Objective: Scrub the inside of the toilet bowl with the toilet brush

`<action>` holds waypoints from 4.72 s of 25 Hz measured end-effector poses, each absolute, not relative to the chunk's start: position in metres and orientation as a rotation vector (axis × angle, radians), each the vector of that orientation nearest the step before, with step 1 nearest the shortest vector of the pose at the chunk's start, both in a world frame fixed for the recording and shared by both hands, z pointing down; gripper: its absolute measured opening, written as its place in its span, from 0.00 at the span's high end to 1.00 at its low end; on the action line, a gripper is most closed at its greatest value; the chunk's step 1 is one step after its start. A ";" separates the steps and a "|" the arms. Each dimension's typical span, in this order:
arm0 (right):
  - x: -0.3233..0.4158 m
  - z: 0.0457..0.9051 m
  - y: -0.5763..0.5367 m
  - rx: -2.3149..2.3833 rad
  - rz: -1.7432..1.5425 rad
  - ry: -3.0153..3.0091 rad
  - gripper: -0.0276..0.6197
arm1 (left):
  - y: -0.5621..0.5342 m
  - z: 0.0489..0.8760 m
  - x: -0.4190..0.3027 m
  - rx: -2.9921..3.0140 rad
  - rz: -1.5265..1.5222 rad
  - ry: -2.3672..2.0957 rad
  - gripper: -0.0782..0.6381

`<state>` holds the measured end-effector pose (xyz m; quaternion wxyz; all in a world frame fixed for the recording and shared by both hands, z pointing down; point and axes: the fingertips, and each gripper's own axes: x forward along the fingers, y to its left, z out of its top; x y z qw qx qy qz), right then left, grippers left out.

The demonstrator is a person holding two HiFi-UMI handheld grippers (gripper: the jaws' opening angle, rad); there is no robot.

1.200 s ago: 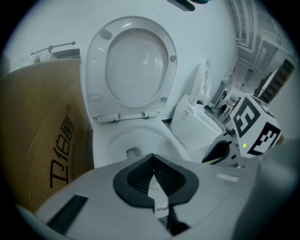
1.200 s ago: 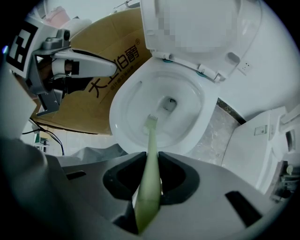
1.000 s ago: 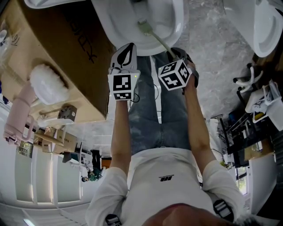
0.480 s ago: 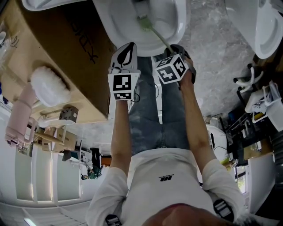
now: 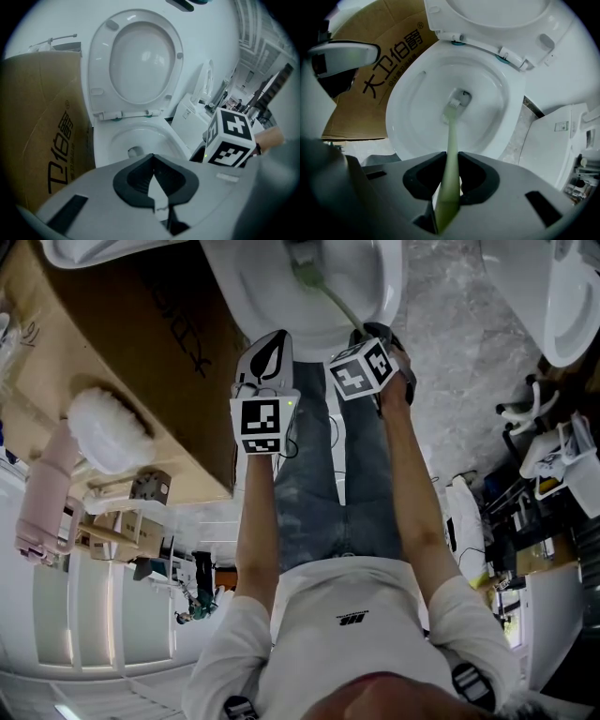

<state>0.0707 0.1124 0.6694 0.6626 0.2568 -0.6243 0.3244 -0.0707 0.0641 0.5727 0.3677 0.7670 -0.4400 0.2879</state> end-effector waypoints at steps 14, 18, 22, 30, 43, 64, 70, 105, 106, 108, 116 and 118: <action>0.058 0.699 0.071 0.602 0.721 -1.384 0.85 | 0.060 0.581 -0.074 1.973 0.723 -1.101 0.88; 0.054 0.708 0.062 0.598 0.712 -1.378 0.85 | 0.061 0.583 -0.077 1.975 0.724 -1.099 0.88; 0.051 0.715 0.055 0.594 0.702 -1.375 0.84 | 0.063 0.584 -0.078 1.974 0.720 -1.097 0.88; 0.054 0.714 0.057 0.593 0.703 -1.371 0.84 | 0.064 0.582 -0.082 1.977 0.718 -1.108 0.88; 0.070 0.698 0.090 0.570 0.700 -1.360 0.84 | 0.072 0.570 -0.073 1.992 0.709 -1.137 0.88; 0.095 0.622 0.127 0.688 0.758 -1.528 0.85 | 0.102 0.520 -0.048 2.044 0.687 -1.214 0.88; 0.100 0.580 0.125 0.735 0.719 -1.608 0.85 | 0.106 0.492 -0.042 2.067 0.672 -1.240 0.88; 0.091 0.244 0.053 1.113 0.475 -2.159 0.85 | 0.060 0.229 -0.027 2.293 0.491 -1.398 0.88; 0.091 0.236 0.052 1.118 0.469 -2.170 0.85 | 0.060 0.221 -0.026 2.300 0.484 -1.404 0.88; 0.091 0.222 0.051 1.127 0.458 -2.191 0.85 | 0.059 0.207 -0.024 2.317 0.475 -1.413 0.88; 0.095 0.171 0.051 1.164 0.414 -2.260 0.85 | 0.051 0.154 -0.017 2.390 0.438 -1.457 0.88; 0.098 0.162 0.051 1.169 0.402 -2.270 0.85 | 0.051 0.144 -0.014 2.403 0.431 -1.468 0.88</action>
